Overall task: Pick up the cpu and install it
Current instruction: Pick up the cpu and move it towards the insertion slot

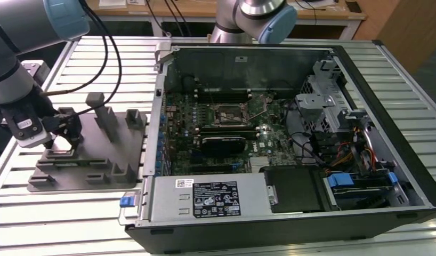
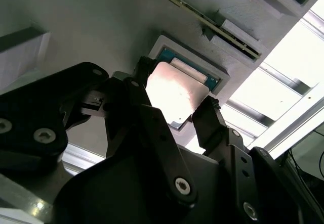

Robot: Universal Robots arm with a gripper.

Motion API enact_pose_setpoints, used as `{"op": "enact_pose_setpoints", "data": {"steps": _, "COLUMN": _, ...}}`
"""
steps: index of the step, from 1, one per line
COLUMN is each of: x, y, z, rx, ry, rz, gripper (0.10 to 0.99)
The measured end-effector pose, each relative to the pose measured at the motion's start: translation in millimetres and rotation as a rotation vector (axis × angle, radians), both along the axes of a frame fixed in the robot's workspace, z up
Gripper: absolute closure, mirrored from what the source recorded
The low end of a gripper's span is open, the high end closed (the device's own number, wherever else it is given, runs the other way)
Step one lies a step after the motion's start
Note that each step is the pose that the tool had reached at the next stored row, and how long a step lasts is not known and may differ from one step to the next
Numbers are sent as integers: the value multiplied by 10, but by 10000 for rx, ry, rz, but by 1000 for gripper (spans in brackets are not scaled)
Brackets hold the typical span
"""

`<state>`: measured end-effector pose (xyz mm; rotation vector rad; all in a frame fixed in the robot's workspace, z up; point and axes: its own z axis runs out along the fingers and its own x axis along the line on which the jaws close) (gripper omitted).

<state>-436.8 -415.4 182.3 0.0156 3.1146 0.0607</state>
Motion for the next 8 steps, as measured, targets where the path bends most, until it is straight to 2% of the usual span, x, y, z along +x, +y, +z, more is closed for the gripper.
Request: {"op": "enact_pose_setpoints", "data": {"steps": 8, "x": 1, "y": -1, "z": 19, "rx": 0, "ry": -1, "rz": 1, "gripper": 463}}
